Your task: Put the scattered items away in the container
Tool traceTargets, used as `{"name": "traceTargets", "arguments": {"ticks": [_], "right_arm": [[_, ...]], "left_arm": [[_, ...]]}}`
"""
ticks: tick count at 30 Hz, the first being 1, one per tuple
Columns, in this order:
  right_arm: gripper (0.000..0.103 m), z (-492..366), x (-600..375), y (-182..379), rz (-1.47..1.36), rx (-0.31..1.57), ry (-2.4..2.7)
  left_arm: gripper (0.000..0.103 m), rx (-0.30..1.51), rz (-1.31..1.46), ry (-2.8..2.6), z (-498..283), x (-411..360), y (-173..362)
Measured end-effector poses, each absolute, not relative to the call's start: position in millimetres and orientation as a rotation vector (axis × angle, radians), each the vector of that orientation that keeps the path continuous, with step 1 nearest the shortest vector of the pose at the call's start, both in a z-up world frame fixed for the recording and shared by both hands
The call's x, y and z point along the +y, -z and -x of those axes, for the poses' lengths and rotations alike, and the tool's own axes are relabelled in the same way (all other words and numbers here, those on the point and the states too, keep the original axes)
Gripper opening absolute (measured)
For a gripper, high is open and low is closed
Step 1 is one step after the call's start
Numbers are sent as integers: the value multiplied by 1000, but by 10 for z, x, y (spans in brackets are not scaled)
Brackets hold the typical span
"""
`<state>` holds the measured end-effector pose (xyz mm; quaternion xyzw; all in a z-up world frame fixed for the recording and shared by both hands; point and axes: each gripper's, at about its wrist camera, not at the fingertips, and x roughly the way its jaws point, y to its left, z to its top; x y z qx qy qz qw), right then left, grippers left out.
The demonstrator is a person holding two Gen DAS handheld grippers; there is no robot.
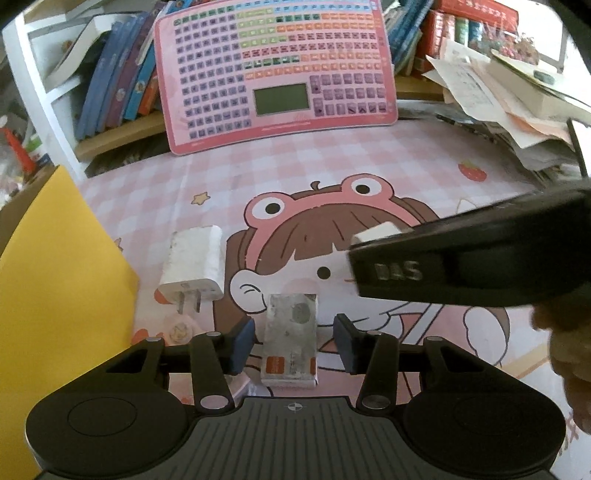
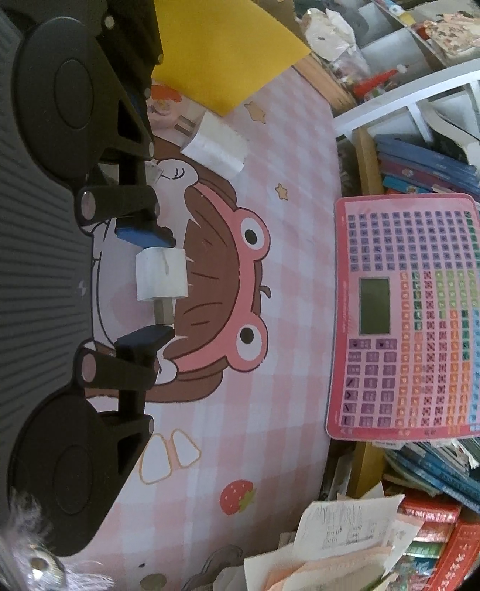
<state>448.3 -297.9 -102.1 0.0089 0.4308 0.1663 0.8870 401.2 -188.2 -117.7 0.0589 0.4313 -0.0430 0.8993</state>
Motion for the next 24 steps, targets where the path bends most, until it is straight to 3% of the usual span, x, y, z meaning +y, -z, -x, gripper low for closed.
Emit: {"name": "traceTargets", "arguments": {"ticks": [5,7,24], "right_arm": [[43,-4369,-3083,943,-41,877,-325],[43,-4315,-3147,913,-56,870,-307],[43,-3821,-3272,821,-66,885,-279]], "left_arm": [[37,899,-79,82,-4031,-1876,1181],[29,899,-60,92,-4033,-1860,1179],[28,850,-25,171,-3637,-1783,811]]}}
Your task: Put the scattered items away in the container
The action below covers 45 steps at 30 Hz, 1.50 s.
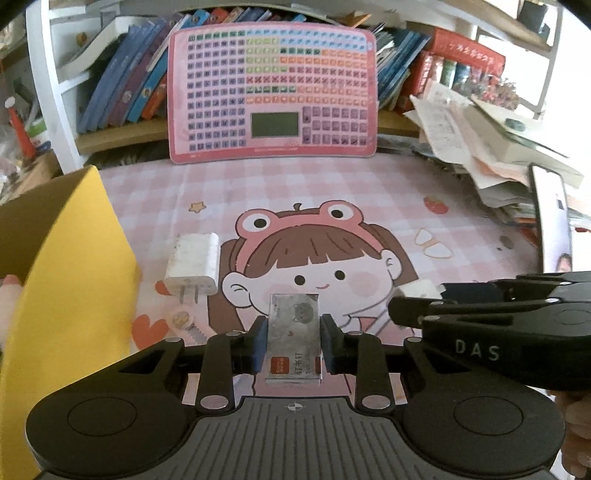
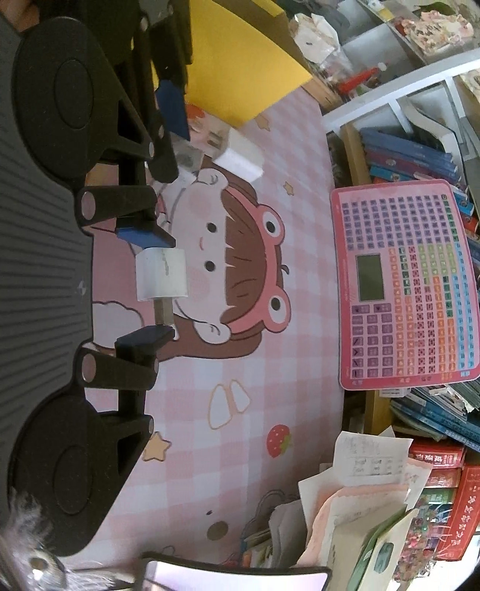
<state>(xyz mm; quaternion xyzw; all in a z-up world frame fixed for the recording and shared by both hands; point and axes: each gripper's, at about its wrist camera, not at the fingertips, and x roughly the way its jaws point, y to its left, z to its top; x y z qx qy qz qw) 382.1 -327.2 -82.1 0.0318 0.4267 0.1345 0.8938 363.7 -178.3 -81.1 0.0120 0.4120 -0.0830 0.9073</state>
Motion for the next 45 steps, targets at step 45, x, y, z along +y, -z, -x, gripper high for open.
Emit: {"name": "traceTargets", "arguments": {"ticks": [45], "right_arm": [[43,-1526,-1814,462,42,888,-307]], "left_arm": [[28,784,118,269,-1386,-120,213]]}}
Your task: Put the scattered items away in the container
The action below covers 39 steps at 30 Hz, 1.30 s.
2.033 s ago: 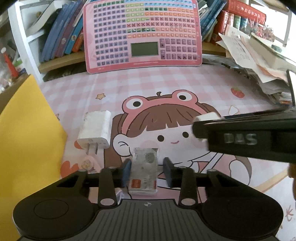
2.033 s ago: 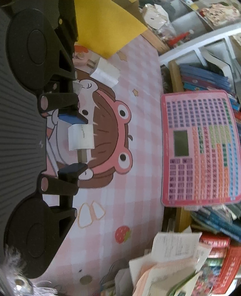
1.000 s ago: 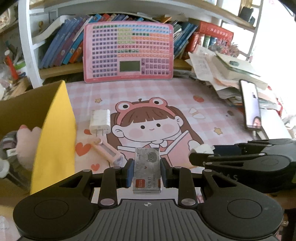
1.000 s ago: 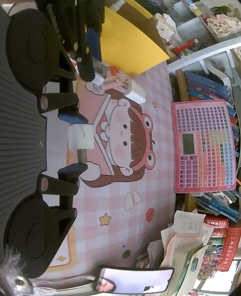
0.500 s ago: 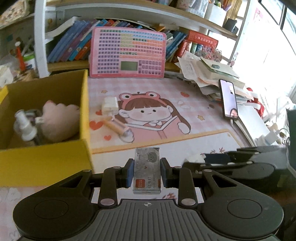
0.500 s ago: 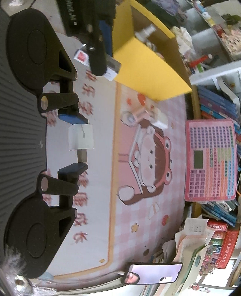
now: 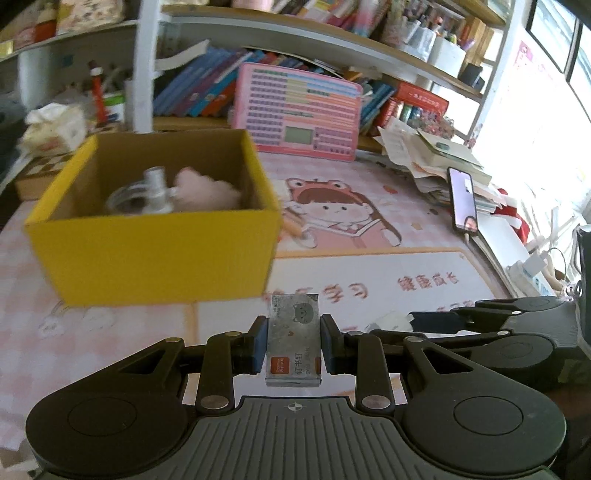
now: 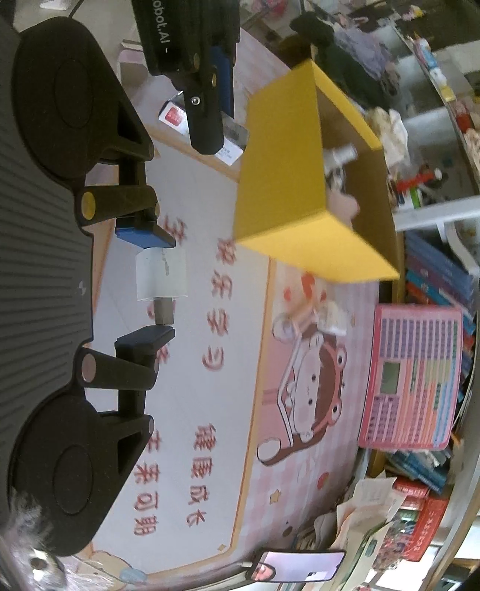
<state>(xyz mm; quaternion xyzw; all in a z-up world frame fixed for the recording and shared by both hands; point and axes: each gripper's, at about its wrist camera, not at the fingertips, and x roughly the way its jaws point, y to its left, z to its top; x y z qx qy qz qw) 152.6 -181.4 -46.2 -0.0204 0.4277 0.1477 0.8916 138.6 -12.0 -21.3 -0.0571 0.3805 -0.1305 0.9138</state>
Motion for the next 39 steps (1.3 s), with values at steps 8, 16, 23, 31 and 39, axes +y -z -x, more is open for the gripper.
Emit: {"name": "traceTargets", "arguments": {"ticks": [8,16,23,31,39], "right_arm": [[43,-1165,-1428,466,77,879,-356],[43,-917,-1069,434,137,861,-419],[43,-802,-796,388,206,842,-479],[43,-749,-611,325,252,816,-514],[43,-757,-486,283,277,798,-539]], "left_arm": [[28,783,152,202,-973,325,247],[28,759,190,163,-753,604,237],[28,728,215,138,-639,785,190],[28,696,232,123,-605,929,148],[28,657,232,112,-592,1033,92]]}}
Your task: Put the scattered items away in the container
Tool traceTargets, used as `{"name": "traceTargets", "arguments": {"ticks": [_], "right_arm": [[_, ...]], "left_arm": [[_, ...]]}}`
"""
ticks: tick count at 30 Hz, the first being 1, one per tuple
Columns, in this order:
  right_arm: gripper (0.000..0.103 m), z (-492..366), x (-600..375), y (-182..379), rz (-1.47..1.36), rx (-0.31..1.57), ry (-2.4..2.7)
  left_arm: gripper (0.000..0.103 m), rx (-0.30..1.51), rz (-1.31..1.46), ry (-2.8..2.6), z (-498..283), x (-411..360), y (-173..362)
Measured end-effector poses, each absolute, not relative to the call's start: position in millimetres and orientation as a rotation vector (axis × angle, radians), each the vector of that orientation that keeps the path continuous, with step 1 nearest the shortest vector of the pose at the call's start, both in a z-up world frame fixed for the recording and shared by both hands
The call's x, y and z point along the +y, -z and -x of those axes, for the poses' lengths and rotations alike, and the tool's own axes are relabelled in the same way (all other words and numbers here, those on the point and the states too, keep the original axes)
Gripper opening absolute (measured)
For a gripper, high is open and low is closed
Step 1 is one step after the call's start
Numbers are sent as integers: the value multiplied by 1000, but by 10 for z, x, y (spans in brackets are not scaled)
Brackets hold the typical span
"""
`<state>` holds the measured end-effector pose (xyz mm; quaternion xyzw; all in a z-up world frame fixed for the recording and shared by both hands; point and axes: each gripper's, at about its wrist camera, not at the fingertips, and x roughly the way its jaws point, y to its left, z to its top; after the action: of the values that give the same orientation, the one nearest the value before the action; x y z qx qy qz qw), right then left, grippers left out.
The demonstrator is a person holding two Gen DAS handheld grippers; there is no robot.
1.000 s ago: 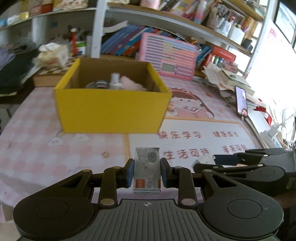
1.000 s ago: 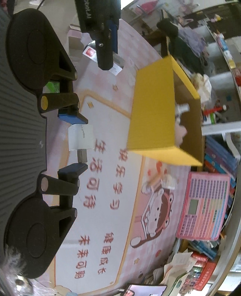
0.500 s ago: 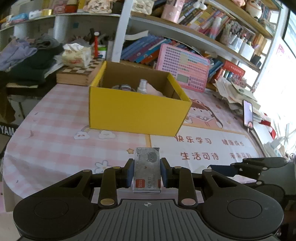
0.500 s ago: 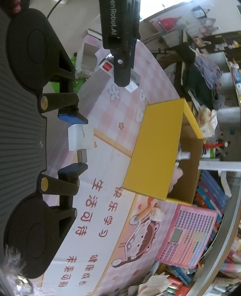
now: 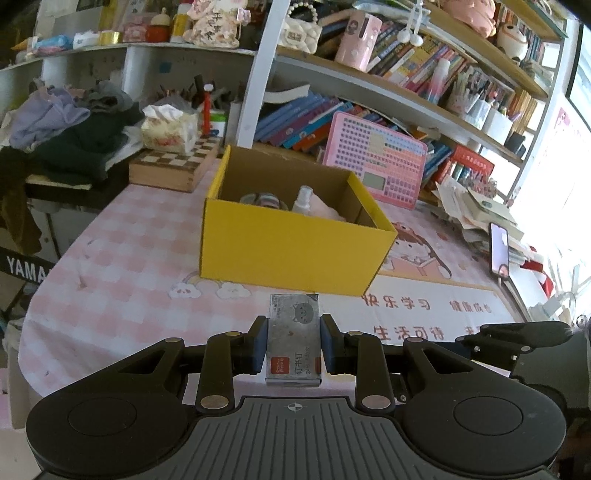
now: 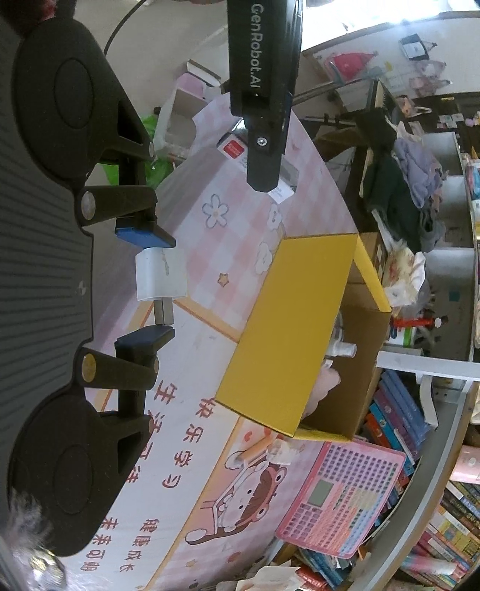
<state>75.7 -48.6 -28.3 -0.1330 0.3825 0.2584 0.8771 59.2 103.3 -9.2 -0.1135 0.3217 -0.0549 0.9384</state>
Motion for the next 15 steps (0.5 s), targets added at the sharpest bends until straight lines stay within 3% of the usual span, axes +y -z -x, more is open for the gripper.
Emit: {"name": "traceTargets", "arguments": {"ticks": [15], "right_arm": [[43,-866,-323,283,278,797,-549]], "left_arm": [[28,641,251,99,-670,1198,78]]}}
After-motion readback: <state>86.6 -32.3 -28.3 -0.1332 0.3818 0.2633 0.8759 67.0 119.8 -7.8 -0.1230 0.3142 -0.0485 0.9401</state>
